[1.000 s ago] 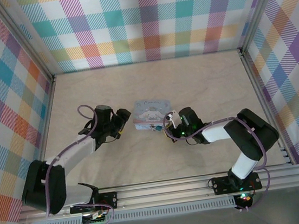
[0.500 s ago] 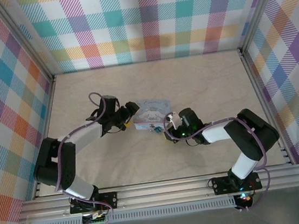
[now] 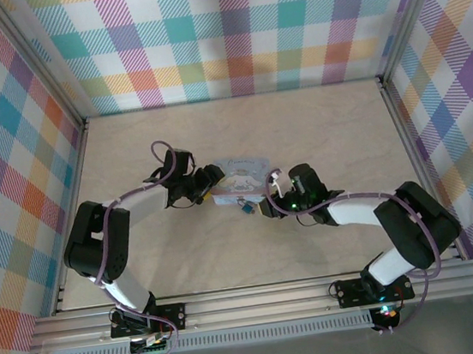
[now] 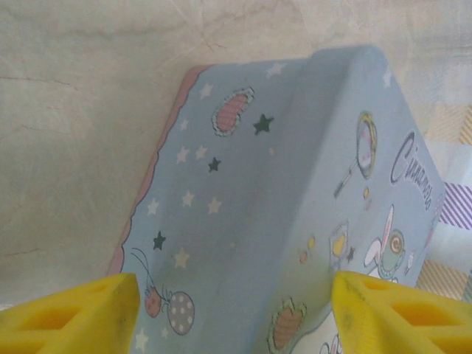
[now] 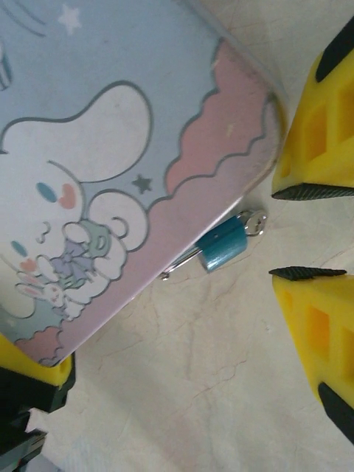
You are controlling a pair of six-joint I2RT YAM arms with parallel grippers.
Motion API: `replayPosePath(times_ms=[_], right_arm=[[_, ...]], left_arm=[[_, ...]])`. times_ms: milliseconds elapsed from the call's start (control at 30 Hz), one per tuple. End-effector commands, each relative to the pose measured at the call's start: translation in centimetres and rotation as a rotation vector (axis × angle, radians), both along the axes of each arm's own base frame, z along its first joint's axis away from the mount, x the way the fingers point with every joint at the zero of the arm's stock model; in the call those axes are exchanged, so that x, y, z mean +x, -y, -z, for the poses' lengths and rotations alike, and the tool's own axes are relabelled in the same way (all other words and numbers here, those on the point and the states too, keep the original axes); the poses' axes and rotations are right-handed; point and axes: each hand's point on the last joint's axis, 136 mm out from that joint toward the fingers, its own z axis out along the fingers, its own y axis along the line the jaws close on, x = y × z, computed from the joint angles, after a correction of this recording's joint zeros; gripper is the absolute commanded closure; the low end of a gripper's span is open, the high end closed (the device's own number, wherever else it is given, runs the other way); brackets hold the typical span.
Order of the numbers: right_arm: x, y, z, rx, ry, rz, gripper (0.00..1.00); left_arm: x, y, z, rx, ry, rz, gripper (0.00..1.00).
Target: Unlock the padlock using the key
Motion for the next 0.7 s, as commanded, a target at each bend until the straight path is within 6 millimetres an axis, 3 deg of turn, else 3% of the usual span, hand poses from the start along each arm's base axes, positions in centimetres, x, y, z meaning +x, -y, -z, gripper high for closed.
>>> replayPosePath(times_ms=[0, 467, 667], right_arm=[[1.0, -1.0, -1.1, 0.046, -0.019, -0.013, 0.68], [4.9, -0.8, -1.2, 0.067, 0.006, -0.022, 0.6], [5.3, -0.6, -2.1, 0.1, 0.026, -0.032, 0.56]], left_arm=[[-0.8, 0.8, 0.9, 0.007, -0.019, 0.046, 0.33], [-3.8, 1.2, 2.5, 0.037, -0.059, 0.056, 0.39], [-4.3, 1.2, 2.1, 0.043, -0.052, 0.047, 0.39]])
